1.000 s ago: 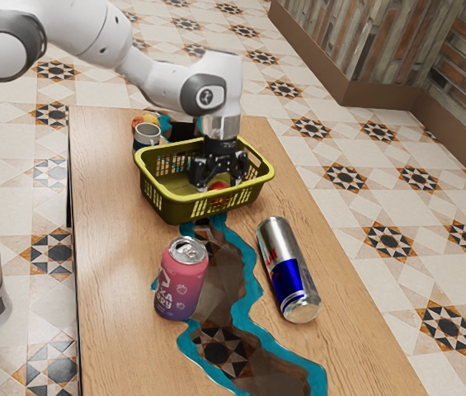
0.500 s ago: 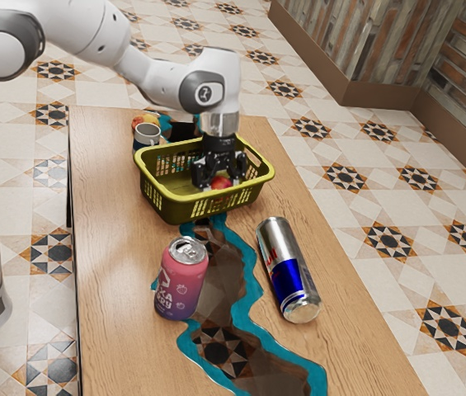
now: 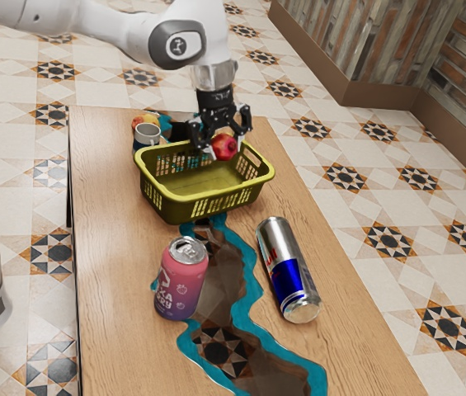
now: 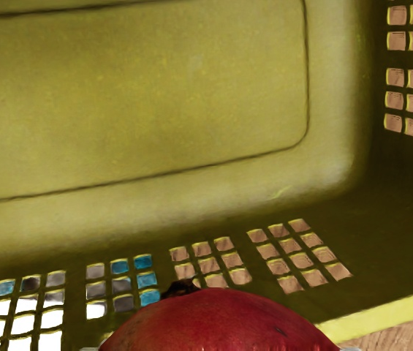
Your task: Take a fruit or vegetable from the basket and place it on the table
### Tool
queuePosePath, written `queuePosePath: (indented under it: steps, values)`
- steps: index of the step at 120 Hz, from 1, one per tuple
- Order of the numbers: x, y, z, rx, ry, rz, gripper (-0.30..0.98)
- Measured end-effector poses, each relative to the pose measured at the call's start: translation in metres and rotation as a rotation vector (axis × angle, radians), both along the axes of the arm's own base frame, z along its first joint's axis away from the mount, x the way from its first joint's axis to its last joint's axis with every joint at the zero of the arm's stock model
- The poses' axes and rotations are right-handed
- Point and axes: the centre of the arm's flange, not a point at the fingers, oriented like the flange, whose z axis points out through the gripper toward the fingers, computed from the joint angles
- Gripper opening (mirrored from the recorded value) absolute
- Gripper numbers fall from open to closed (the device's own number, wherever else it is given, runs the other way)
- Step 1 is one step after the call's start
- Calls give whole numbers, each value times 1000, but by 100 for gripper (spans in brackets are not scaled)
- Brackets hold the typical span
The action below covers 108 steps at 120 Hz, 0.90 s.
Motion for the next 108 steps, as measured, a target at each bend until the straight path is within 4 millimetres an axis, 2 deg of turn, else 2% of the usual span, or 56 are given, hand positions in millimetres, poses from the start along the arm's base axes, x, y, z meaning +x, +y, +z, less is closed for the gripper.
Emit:
queuePosePath:
  steps: [11, 27, 39, 47, 52, 59, 69, 91, 94, 98, 102, 108]
  values:
    - [2, -49, 17, 51, -19, -79, 30]
    - [14, -105, 32, 92, -35, -138, 32]
    - [31, -134, 38, 96, -41, -158, 32]
    - [35, -144, 41, 93, -43, -156, 32]
    - [36, -146, 43, 89, -44, -149, 32]
    - [34, -150, 46, 83, -47, -139, 45]
    - [33, -152, 47, 76, -46, -123, 56]
    - [33, -148, 46, 66, -36, -83, 65]
    - [34, -144, 43, 64, -30, -72, 66]
    - [39, -112, 41, 37, -20, -5, 66]
    - [43, -92, 56, 26, -37, 45, 67]
    - [49, -76, 115, 24, -76, 106, 67]
